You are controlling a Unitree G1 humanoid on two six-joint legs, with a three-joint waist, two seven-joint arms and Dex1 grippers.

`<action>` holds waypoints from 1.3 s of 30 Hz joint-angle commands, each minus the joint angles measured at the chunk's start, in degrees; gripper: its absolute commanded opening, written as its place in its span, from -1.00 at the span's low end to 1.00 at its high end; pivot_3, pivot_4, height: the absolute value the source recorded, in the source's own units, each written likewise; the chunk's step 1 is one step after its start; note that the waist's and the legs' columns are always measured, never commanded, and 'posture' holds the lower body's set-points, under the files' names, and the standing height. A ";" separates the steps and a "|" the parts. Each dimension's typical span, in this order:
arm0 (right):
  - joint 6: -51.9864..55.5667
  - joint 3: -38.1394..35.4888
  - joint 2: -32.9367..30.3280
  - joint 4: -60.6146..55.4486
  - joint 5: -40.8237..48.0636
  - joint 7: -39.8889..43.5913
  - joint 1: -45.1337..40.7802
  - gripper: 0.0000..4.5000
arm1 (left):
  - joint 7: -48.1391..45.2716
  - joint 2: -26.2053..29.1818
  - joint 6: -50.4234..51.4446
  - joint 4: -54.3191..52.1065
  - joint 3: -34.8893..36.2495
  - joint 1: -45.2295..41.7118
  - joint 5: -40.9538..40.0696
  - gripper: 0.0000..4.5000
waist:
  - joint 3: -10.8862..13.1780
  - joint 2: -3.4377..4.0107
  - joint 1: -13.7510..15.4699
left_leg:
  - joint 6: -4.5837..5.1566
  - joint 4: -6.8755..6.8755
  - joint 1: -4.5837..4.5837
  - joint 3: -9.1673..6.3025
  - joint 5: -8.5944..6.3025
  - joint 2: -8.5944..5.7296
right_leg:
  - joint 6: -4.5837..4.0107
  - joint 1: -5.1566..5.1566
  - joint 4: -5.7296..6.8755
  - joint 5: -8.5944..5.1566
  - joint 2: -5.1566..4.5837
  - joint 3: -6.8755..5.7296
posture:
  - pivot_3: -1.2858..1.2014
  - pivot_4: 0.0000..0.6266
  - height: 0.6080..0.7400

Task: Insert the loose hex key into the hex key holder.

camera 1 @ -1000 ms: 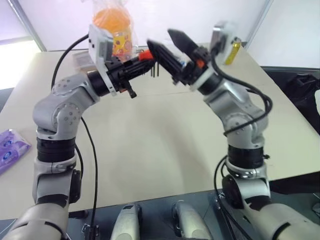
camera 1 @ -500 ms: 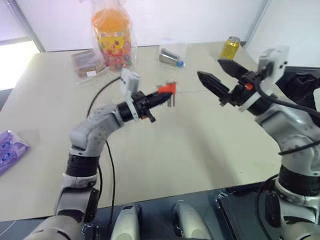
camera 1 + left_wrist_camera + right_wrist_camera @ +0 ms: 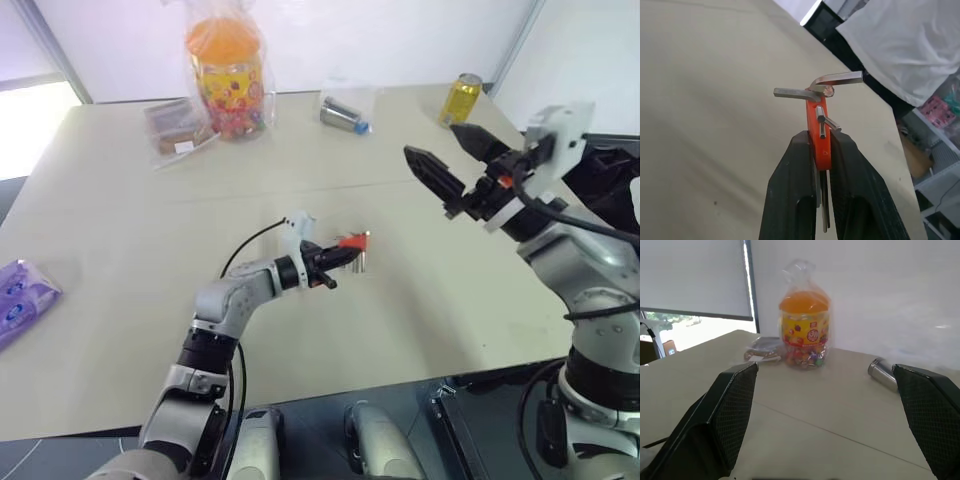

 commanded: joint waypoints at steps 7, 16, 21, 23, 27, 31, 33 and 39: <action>-2.36 1.10 0.54 -1.13 -0.50 -0.55 -0.83 0.99 | 3.86 -0.03 2.47 2.86 5.43 1.15 0.07 -0.80 | 0.00 0.00 -0.11 | 0.01 0.00 0.01 -0.01 -0.01 0.00 | 0.00 0.00 0.00 0.00 0.00 0.00 | 0.03 -0.52 1.00; -3.66 2.57 0.38 0.67 -1.67 0.61 -1.37 1.00 | 3.66 5.93 -0.19 3.25 8.97 2.49 2.33 0.99 | -0.03 0.03 -0.50 | 0.01 0.00 0.12 -0.01 -0.01 0.03 | -0.01 0.08 0.00 0.00 0.04 0.01 | 0.03 -0.52 1.00; -3.91 3.15 -0.20 1.96 -2.53 2.18 -1.57 1.00 | 0.87 13.23 -7.78 1.57 7.65 2.29 6.90 0.99 | -0.04 0.05 -0.45 | 0.01 -0.02 0.19 0.00 -0.01 0.17 | -0.07 0.08 0.01 0.02 0.21 0.06 | 0.03 -0.52 1.00; -3.62 3.66 -1.82 2.98 -3.03 4.49 -1.25 1.00 | -1.36 15.81 -9.00 -0.90 8.65 1.97 6.23 0.99 | -0.04 0.06 -0.27 | 0.01 -0.02 0.13 0.02 -0.01 0.16 | -0.08 0.06 0.00 0.02 0.16 0.05 | 0.03 -0.52 1.00; -2.92 6.48 -9.15 5.68 -4.90 13.81 0.89 1.00 | -7.67 21.41 -5.91 -8.92 9.55 1.98 2.61 0.99 | 0.00 0.00 0.74 | 0.02 0.00 -0.05 0.06 -0.01 0.10 | -0.06 0.03 -0.17 0.02 -0.02 0.00 | 0.03 -0.52 1.00; -3.54 9.12 -16.65 7.79 -6.07 24.13 2.55 1.00 | -13.32 27.51 0.23 -17.11 9.33 2.56 -1.84 0.99 | 0.01 0.00 1.31 | 0.13 0.00 -0.06 0.13 -0.08 0.07 | -0.09 0.04 -0.28 0.01 -0.12 0.02 | 0.03 -0.52 1.00; -4.77 10.09 -19.70 8.77 -7.12 28.92 2.65 1.00 | -14.88 30.15 2.19 -19.84 9.80 2.35 -3.34 0.99 | 0.02 0.02 1.25 | 0.13 0.01 -0.05 0.15 -0.08 0.08 | -0.20 0.04 -0.27 -0.06 -0.12 0.02 | 0.03 -0.52 1.00; -7.36 13.17 -29.18 11.19 -10.26 42.66 1.23 1.00 | -19.12 38.65 8.15 -25.13 13.60 1.35 -9.06 0.99 | 0.03 0.03 1.00 | 0.13 0.02 0.00 0.14 -0.08 0.12 | -0.25 0.03 -0.25 -0.10 -0.01 0.02 | 0.03 -0.52 1.00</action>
